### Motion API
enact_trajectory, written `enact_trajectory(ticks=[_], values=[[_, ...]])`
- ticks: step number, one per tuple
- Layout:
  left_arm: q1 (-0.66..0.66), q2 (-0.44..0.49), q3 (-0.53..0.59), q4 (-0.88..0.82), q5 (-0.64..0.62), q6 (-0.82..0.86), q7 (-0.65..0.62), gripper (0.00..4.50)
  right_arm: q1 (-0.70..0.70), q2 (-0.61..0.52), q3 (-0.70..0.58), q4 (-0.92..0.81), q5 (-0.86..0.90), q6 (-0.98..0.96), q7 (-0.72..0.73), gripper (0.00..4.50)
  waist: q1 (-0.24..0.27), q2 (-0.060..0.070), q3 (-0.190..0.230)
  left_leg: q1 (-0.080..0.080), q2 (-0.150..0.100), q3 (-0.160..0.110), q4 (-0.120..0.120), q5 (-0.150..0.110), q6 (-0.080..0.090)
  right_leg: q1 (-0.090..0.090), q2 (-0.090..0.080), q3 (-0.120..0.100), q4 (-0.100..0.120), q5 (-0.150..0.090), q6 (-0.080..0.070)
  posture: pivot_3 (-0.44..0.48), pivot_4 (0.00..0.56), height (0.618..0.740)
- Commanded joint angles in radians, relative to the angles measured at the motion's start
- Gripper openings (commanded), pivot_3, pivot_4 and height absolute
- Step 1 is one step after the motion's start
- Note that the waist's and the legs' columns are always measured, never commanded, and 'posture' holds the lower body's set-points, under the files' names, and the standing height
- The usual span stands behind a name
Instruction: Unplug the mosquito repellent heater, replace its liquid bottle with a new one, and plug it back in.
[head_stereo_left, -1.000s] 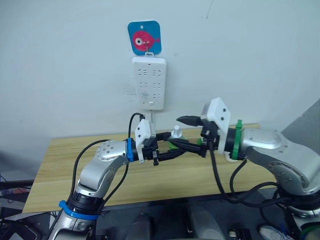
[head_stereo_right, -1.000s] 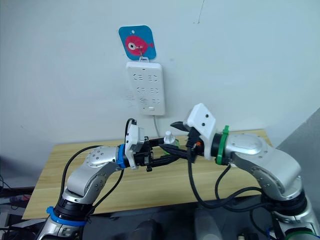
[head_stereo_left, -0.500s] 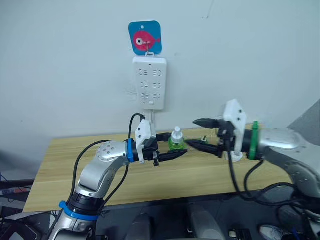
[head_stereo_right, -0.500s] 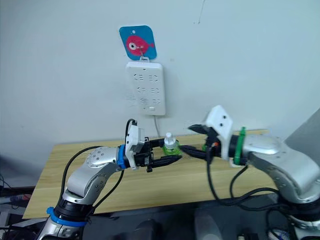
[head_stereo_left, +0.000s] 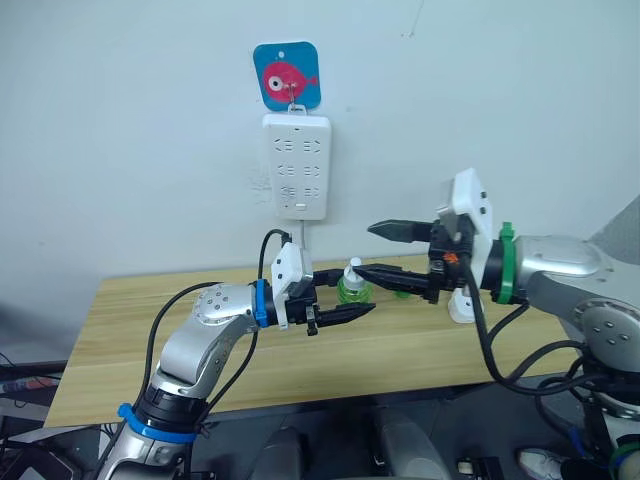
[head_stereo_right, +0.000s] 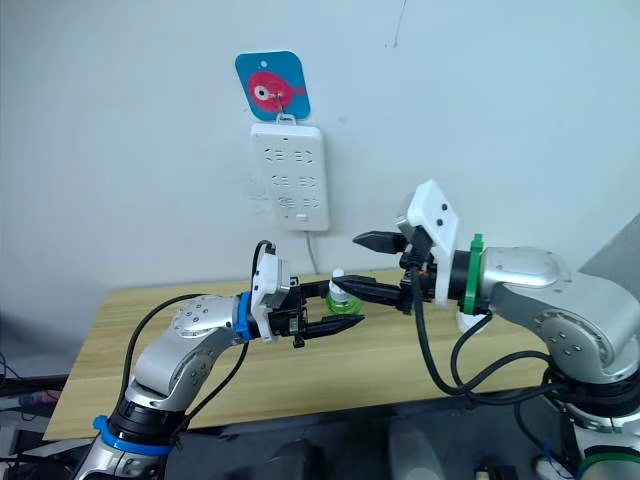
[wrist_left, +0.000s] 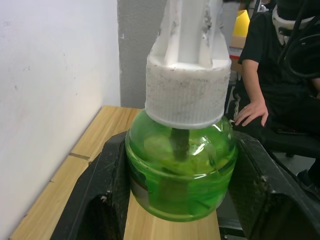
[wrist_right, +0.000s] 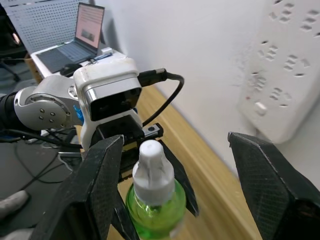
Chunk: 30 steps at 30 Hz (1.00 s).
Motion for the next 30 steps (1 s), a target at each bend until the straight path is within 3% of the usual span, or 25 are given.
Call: enact_trajectory(ticks=[1,4,12,19,26,30], values=[[-0.001,0.0,0.0,-0.037,-0.004,-0.022,-0.002,2.3,-0.021,0.023,0.024,-0.006,-0.014,-0.012,-0.01,3.47,0.0,0.0,0.0,0.0,0.0,0.0,0.0,0.0,0.0,0.0,0.0,0.0,0.0,0.0,0.0,-0.189,0.126,0.73],[0.004,-0.001,0.001,-0.037,-0.003,-0.025,-0.001,2.3,-0.015,0.033,0.039,-0.008,-0.016,-0.011,-0.004,2.91,0.0,0.0,0.0,0.0,0.0,-0.001,0.0,0.0,0.0,0.0,0.0,-0.001,0.0,0.0,0.0,-0.186,0.126,0.73],[0.009,-0.002,0.007,-0.037,-0.006,-0.026,0.006,2.3,0.013,0.02,0.049,-0.041,0.009,0.0,0.027,0.2,0.0,0.0,0.0,0.0,0.0,-0.002,0.0,0.0,0.0,0.0,0.0,-0.001,0.0,0.0,0.0,-0.184,0.127,0.73],[0.02,0.007,0.009,-0.042,-0.002,-0.02,0.006,2.3,0.01,0.036,0.018,-0.06,0.019,-0.035,0.016,0.2,0.0,0.0,0.0,0.0,0.0,-0.002,0.0,0.0,0.0,0.0,0.0,-0.001,0.0,0.0,0.0,-0.183,0.129,0.73],[0.076,0.051,0.006,-0.006,0.05,-0.034,0.014,2.3,-0.036,0.026,-0.109,-0.037,0.063,-0.042,-0.04,0.2,0.0,0.0,0.0,0.0,0.0,-0.003,0.0,0.0,0.0,0.0,0.0,-0.001,0.0,0.0,0.0,-0.187,0.14,0.73],[0.124,0.086,0.03,0.012,0.07,-0.047,0.023,2.3,0.017,0.004,-0.135,-0.024,0.008,-0.066,-0.076,0.2,0.0,0.0,0.0,0.0,0.0,-0.002,0.0,0.0,0.0,0.0,0.0,-0.001,0.0,0.0,0.0,-0.188,0.157,0.73]])
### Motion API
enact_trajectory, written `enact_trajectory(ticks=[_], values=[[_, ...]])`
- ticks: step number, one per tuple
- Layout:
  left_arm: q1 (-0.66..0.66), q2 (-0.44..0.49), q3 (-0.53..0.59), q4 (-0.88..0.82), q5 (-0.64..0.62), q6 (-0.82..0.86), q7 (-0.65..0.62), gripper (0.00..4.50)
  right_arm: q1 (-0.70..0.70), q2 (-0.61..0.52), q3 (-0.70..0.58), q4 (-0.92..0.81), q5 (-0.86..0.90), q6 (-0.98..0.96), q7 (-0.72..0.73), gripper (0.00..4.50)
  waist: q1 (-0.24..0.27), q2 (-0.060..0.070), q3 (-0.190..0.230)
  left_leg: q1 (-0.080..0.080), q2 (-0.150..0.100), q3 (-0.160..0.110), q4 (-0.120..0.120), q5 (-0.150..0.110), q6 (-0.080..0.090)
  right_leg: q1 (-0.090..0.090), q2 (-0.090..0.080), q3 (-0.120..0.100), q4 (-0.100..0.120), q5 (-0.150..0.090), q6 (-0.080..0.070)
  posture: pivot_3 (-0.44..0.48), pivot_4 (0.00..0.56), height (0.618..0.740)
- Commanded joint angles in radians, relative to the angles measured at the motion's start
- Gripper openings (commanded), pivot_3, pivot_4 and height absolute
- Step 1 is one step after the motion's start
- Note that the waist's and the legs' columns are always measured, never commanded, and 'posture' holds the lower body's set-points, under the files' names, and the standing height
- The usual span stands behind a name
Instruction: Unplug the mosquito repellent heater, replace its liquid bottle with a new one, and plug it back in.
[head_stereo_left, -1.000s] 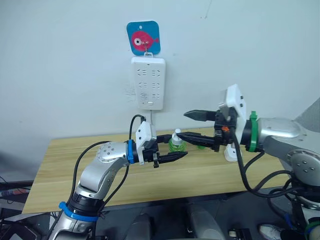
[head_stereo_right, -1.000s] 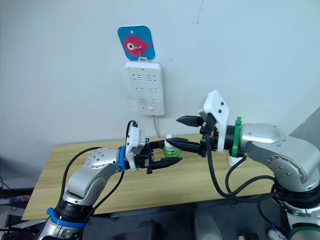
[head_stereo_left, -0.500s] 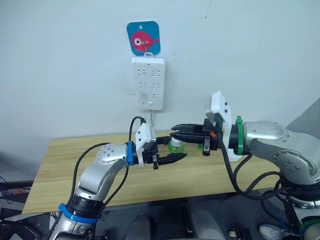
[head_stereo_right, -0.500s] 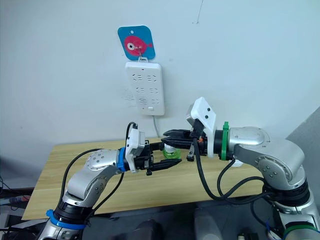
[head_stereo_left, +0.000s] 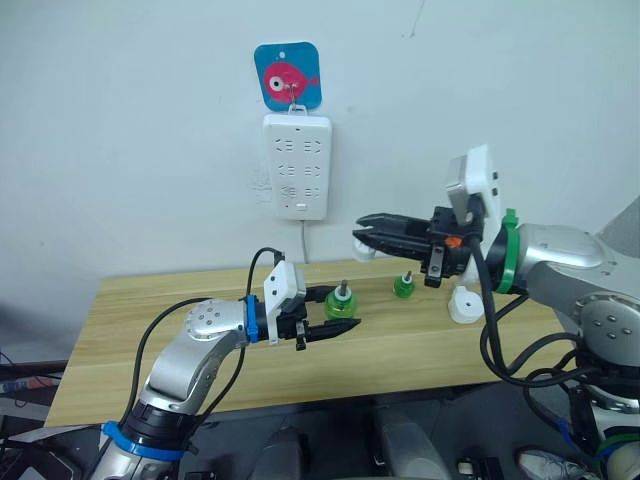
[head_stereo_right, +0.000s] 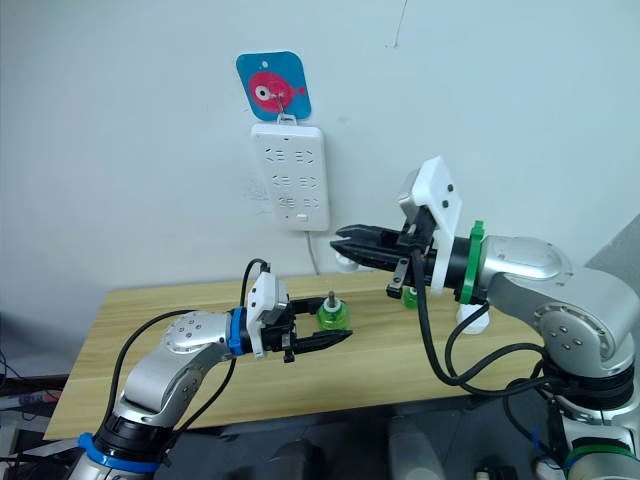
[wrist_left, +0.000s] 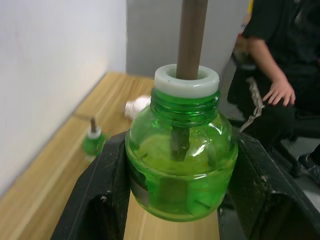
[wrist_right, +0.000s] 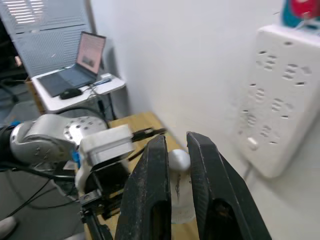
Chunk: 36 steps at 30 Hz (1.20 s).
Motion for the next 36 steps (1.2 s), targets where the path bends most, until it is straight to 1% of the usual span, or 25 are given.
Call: enact_trajectory(ticks=[1,3,4,8,11,14,17,20,24,29,31,36], values=[[0.041,0.039,0.033,-0.012,0.022,-0.042,-0.002,2.3,0.062,-0.009,-0.037,-0.004,-0.067,-0.056,-0.048,0.2,0.0,0.0,0.0,0.0,0.0,0.0,0.0,0.0,0.0,0.0,0.0,0.0,0.0,0.0,0.0,-0.186,0.162,0.73],[0.083,0.067,0.048,-0.016,0.031,-0.05,-0.001,2.3,0.18,-0.013,0.018,0.015,-0.213,-0.145,-0.075,0.2,0.001,0.0,0.0,0.0,0.0,0.0,-0.001,0.0,0.0,0.0,0.0,0.0,-0.001,0.0,0.0,-0.184,0.169,0.73],[0.1,0.072,0.058,-0.029,0.022,-0.037,0.008,2.3,0.234,-0.006,0.043,0.021,-0.268,-0.185,-0.086,0.2,0.001,0.0,0.0,0.0,0.001,0.001,-0.001,0.0,0.0,0.001,0.0,0.0,-0.002,-0.001,0.0,-0.177,0.186,0.73],[0.143,0.09,0.071,-0.082,0.006,-0.018,0.015,2.3,0.413,0.067,0.12,0.125,-0.508,-0.402,-0.168,0.2,0.005,0.001,0.008,0.0,0.001,0.001,-0.002,0.0,0.0,0.0,-0.001,0.0,-0.002,-0.003,0.004,-0.17,0.21,0.73],[0.17,0.109,0.076,-0.111,0.0,-0.009,0.01,2.3,0.49,0.13,0.146,0.225,-0.627,-0.532,-0.213,0.2,0.006,0.0,0.017,0.002,0.001,0.001,-0.002,0.0,0.0,0.0,-0.001,0.003,-0.002,-0.004,0.004,-0.168,0.231,0.73],[0.181,0.121,0.081,-0.14,-0.013,0.014,0.018,2.3,0.533,0.214,0.139,0.352,-0.701,-0.636,-0.262,0.2,0.005,-0.001,0.032,0.007,0.002,0.003,-0.004,0.0,0.0,0.003,-0.001,0.005,-0.002,-0.006,0.003,-0.168,0.246,0.73],[0.182,0.128,0.082,-0.156,-0.021,0.03,0.02,2.3,0.536,0.272,0.133,0.463,-0.755,-0.715,-0.287,0.2,0.004,-0.001,0.045,0.008,0.003,0.005,-0.005,0.0,0.0,0.002,0.0,0.013,-0.001,-0.007,0.002,-0.165,0.255,0.73],[0.179,0.134,0.082,-0.176,-0.03,0.05,0.026,2.3,0.504,0.316,0.12,0.581,-0.797,-0.779,-0.313,0.2,0.003,-0.001,0.056,0.008,0.003,0.007,-0.005,0.0,0.0,0.001,0.0,0.015,0.0,-0.007,0.002,-0.159,0.262,0.73],[0.174,0.139,0.087,-0.205,-0.044,0.081,0.038,2.3,0.421,0.352,0.083,0.784,-0.848,-0.869,-0.367,0.2,0.003,-0.002,0.068,0.008,0.003,0.01,-0.005,0.0,0.0,0.0,0.0,0.018,0.0,-0.006,0.002,-0.141,0.276,0.73],[0.176,0.143,0.089,-0.245,-0.059,0.11,0.051,2.3,0.329,0.376,0.044,0.981,-0.865,-0.96,-0.383,0.2,0.003,-0.004,0.078,0.008,0.003,0.01,-0.006,0.0,0.0,0.0,0.0,0.019,0.0,-0.005,0.001,-0.13,0.282,0.73],[0.176,0.146,0.09,-0.255,-0.062,0.117,0.052,2.3,0.3,0.385,0.034,1.042,-0.868,-0.989,-0.381,0.2,0.003,-0.004,0.082,0.008,0.003,0.01,-0.006,0.0,0.0,-0.001,0.0,0.019,0.0,-0.004,-0.002,-0.126,0.283,0.73],[0.175,0.147,0.089,-0.27,-0.069,0.131,0.057,2.3,0.256,0.404,0.023,1.134,-0.873,-1.038,-0.377,0.2,0.003,-0.004,0.086,0.008,0.003,0.01,-0.008,0.0,0.0,-0.001,0.0,0.019,0.0,-0.004,-0.002,-0.118,0.288,0.73]])
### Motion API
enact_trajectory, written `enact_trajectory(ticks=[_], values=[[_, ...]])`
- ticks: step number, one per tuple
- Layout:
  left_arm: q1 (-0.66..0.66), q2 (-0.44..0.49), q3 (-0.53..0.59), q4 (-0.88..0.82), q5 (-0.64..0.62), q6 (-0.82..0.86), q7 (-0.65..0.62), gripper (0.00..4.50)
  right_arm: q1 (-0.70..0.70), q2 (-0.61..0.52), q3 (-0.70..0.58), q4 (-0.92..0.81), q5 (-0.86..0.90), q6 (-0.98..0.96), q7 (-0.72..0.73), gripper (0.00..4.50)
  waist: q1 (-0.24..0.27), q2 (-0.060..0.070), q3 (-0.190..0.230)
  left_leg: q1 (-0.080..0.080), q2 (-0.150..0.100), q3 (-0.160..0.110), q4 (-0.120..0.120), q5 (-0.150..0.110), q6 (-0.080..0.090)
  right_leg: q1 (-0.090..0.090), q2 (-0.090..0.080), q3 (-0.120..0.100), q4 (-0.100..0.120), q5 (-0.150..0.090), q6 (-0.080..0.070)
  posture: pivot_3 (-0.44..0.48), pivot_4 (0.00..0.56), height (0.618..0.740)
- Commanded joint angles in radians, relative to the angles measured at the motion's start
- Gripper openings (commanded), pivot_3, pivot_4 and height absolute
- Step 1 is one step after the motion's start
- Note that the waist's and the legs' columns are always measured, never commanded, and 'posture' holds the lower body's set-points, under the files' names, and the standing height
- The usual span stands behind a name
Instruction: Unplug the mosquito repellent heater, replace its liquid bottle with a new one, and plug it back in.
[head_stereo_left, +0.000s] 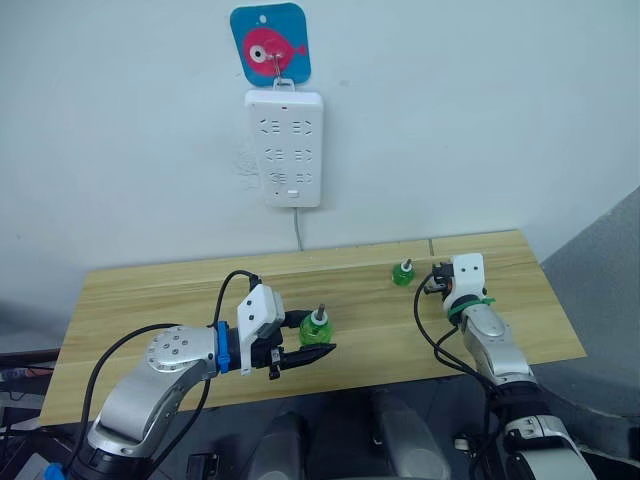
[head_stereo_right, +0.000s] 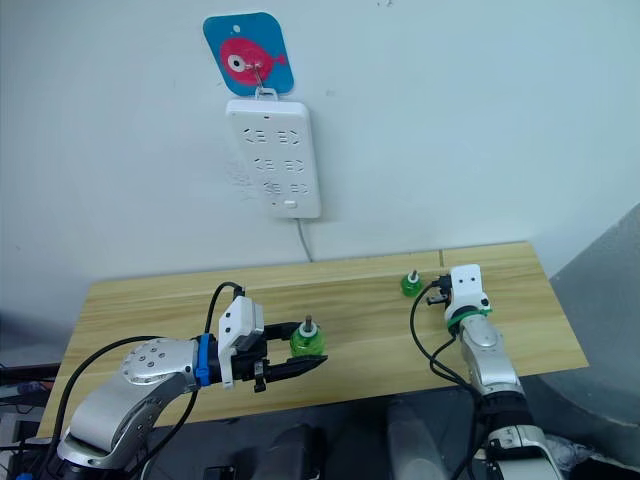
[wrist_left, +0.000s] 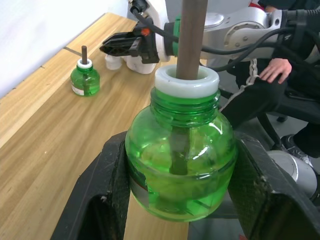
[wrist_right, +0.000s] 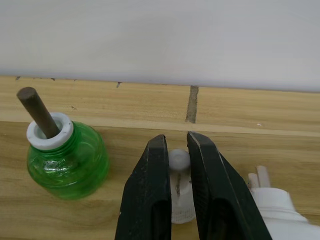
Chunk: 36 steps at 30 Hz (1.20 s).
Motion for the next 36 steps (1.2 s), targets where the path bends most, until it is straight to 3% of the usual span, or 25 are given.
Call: enact_trajectory(ticks=[1,7,11,16,20,25,30,36], values=[[-0.003,0.009,0.013,-0.052,-0.019,0.002,0.005,2.3,-0.024,0.008,-0.026,0.032,-0.006,-0.055,-0.001,0.55,0.0,0.0,0.002,0.0,0.0,0.0,0.0,0.0,0.0,0.0,0.0,0.0,0.0,0.0,0.0,-0.118,0.288,0.73],[-0.006,0.004,0.005,-0.04,-0.013,-0.007,0.009,2.3,-0.007,0.012,-0.044,-0.009,0.009,-0.067,0.004,2.62,0.001,0.0,0.003,0.0,0.0,0.0,-0.004,0.0,0.0,0.0,0.0,0.0,-0.003,0.0,0.0,-0.124,0.283,0.73],[-0.021,-0.014,-0.005,-0.002,0.001,-0.033,0.008,2.3,0.062,-0.009,-0.07,-0.22,0.044,-0.002,0.031,4.05,0.001,0.0,0.003,0.0,0.0,0.0,-0.008,0.0,0.0,-0.001,-0.001,0.0,-0.004,0.0,0.0,-0.141,0.269,0.73],[-0.059,-0.043,-0.028,0.063,0.023,-0.079,0.0,2.3,0.209,-0.109,-0.07,-0.594,0.14,0.197,0.161,4.1,0.004,0.0,0.003,-0.001,-0.001,-0.001,-0.009,0.0,-0.001,-0.002,-0.001,0.0,-0.004,-0.001,0.001,-0.164,0.255,0.73],[-0.098,-0.064,-0.045,0.11,0.034,-0.119,-0.022,2.3,0.291,-0.276,-0.038,-0.923,0.29,0.431,0.329,4.1,0.005,0.0,0.003,-0.001,-0.002,-0.002,-0.009,0.0,-0.001,-0.002,-0.003,0.0,-0.005,-0.002,0.004,-0.179,0.244,0.73],[-0.195,-0.078,-0.077,0.17,0.033,-0.166,-0.101,2.3,0.18,-0.489,0.015,-1.191,0.553,0.718,0.513,4.1,-0.006,-0.001,0.002,0.0,-0.002,0.0,-0.008,0.0,-0.001,-0.001,-0.001,0.001,-0.005,-0.004,0.008,-0.202,0.22,0.73],[-0.298,-0.109,-0.101,0.212,0.029,-0.195,-0.156,2.3,-0.025,-0.486,0.075,-1.198,0.691,0.856,0.528,4.1,-0.006,-0.003,0.001,0.0,-0.001,-0.002,-0.008,0.0,-0.001,0.0,0.005,-0.001,-0.005,-0.003,0.009,-0.207,0.205,0.73],[-0.336,-0.139,-0.102,0.22,0.025,-0.194,-0.163,2.3,-0.112,-0.45,0.125,-1.149,0.683,0.88,0.539,4.1,-0.004,-0.003,0.0,-0.005,-0.001,-0.003,-0.008,0.0,0.0,0.0,-0.001,-0.001,-0.014,0.001,0.005,-0.2,0.196,0.73]])
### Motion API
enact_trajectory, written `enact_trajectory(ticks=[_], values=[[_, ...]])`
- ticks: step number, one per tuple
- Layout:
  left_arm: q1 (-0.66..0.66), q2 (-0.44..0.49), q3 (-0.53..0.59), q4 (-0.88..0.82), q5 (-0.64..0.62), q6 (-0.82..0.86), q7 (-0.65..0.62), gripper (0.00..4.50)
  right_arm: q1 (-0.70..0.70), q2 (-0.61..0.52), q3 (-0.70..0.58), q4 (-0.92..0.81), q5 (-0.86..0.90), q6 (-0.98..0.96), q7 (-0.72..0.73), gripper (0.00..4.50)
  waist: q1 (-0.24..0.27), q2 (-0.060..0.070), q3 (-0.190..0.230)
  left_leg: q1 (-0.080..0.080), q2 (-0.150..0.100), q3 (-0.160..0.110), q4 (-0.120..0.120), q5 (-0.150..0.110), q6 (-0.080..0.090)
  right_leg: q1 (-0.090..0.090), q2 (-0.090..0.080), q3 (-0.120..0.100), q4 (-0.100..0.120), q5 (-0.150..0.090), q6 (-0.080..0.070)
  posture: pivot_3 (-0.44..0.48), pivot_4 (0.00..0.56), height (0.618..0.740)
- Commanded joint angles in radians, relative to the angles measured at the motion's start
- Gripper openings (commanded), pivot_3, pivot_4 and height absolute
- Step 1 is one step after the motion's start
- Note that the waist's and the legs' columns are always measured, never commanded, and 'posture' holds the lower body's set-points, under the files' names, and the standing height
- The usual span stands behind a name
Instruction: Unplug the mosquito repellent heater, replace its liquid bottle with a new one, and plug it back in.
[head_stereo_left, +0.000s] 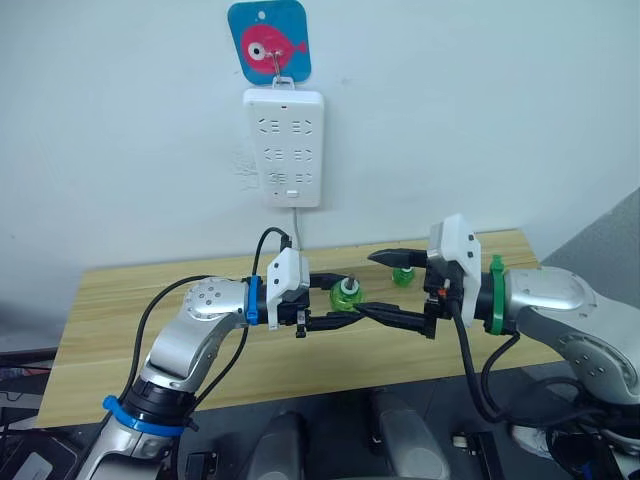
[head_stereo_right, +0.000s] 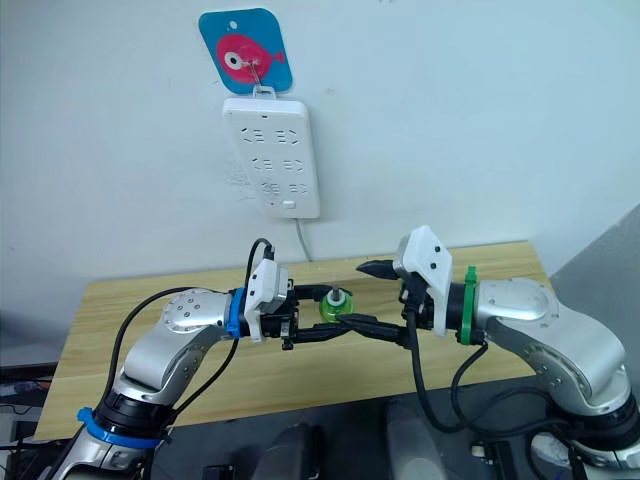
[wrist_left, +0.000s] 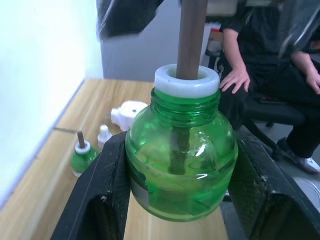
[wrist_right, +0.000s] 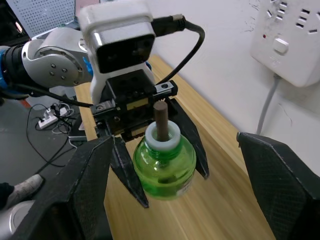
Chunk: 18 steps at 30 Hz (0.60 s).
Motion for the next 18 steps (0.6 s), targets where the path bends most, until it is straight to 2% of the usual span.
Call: enact_trajectory(ticks=[1,5,12,15,18], values=[[-0.015,-0.014,0.0,-0.01,-0.013,-0.013,-0.006,2.3,-0.025,0.006,0.021,-0.009,0.009,-0.003,0.024,4.1,0.001,0.0,-0.001,-0.001,-0.001,0.0,0.0,-0.001,0.001,-0.001,-0.001,0.0,0.0,0.001,0.001,-0.199,0.194,0.73],[-0.018,-0.023,0.0,-0.005,-0.008,-0.017,-0.008,2.3,-0.035,0.024,0.048,-0.006,-0.001,-0.005,0.024,4.1,0.004,0.0,-0.003,-0.017,-0.003,-0.001,0.001,0.001,-0.001,-0.016,-0.006,-0.003,0.001,0.002,0.002,-0.194,0.191,0.73],[-0.013,-0.028,0.002,-0.007,-0.008,-0.029,-0.009,2.3,-0.035,0.061,0.069,0.02,-0.038,-0.026,0.014,4.1,0.004,0.0,-0.005,-0.016,-0.004,-0.001,0.002,-0.001,0.002,-0.016,-0.008,-0.004,0.001,0.003,0.002,-0.19,0.183,0.73],[-0.013,-0.03,0.002,-0.008,-0.009,-0.03,-0.007,2.3,-0.034,0.062,0.076,0.02,-0.052,-0.028,0.022,3.48,0.004,0.001,-0.006,-0.016,-0.004,-0.001,0.003,0.0,0.002,-0.016,-0.008,-0.004,0.002,0.004,0.002,-0.185,0.183,0.73],[-0.013,-0.031,0.003,-0.011,-0.011,-0.031,-0.004,2.3,-0.031,0.053,0.087,0.017,-0.071,-0.038,0.033,2.39,0.004,0.0,-0.007,-0.016,-0.004,-0.001,0.003,0.0,0.002,-0.016,-0.008,-0.004,0.003,0.004,0.002,-0.183,0.183,0.73]])
